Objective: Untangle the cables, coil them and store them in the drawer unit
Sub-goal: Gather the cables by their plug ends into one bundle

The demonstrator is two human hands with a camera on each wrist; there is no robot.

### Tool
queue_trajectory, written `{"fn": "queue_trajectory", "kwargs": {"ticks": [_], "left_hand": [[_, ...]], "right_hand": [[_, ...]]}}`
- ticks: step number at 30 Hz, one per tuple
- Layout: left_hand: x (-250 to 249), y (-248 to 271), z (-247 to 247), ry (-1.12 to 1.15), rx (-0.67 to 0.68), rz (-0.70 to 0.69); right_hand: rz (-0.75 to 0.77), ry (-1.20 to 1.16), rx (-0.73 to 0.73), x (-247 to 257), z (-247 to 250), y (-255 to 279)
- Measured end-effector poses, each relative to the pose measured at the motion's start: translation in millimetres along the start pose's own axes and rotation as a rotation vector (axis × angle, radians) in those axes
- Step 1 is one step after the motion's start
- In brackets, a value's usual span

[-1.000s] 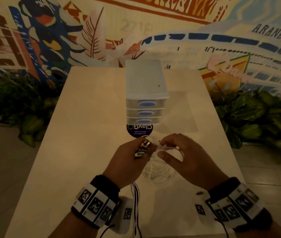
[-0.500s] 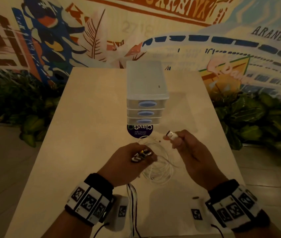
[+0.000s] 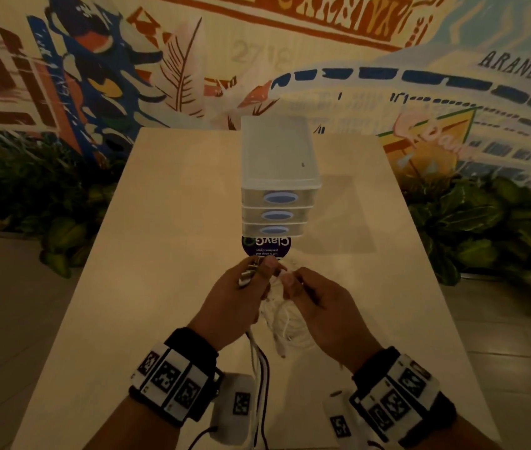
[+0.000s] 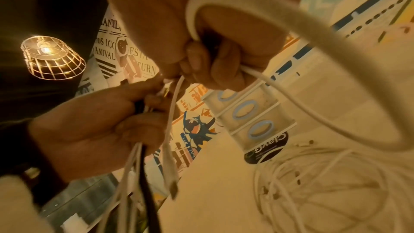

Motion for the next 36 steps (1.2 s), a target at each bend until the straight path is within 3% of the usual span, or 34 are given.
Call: {"fn": "queue_trajectory", "kwargs": {"ticks": [4, 9, 12, 16, 18, 20, 22, 25, 31, 34, 36], "left_hand": [[-7, 2, -7, 0.146, 0.046, -0.029], [-13, 0, 6, 0.158, -0.024, -0.087], [-17, -3, 18, 0.242, -0.066, -0.115], [-24, -3, 32, 0.39, -0.07, -0.117], [-26, -3, 36, 0.437, -0.081, -0.106], [-27, -3, 37, 0.483, -0.098, -0.098], [-31, -2, 35, 0.506, -0.082, -0.125], [-35, 0, 31, 0.371, -0.051, -0.185], [-46, 8, 4, 0.255, 0.076, -0.204], [-48, 15, -8, 0.261, 0.187, -0.167], [-52, 21, -16, 0.251, 0.273, -0.169]], "right_hand": [[0.013, -0.057, -0.06, 6, -7, -6], [-0.058, -0.067, 0.1, 12, 0, -5], [-0.14, -0.215, 0.079, -8, 19, 2], [-0.391, -0.25, -0.011, -75, 48, 22], [-0.544, -0.182, 0.015, -105, 63, 40], [-0.672, -0.175, 0.127, -125, 74, 66], [-0.756, -0.126, 0.343, -133, 78, 91], [-0.812, 0.083, 0.625, -126, 71, 119], [-0.711, 0.447, 0.931, -111, 42, 153], [-0.558, 0.544, 0.916, -99, 51, 144], [-0.428, 0.62, 0.807, -78, 70, 118]]}}
Point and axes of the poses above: each hand's wrist, its own y-axis away from the middle knuckle, its own z-axis out of the back of the hand, x = y × z, the point moved 4 cm from there along -y, towards the middle knuckle, and after that the axes turned 7 degrees about z, right-handed, at the moved point
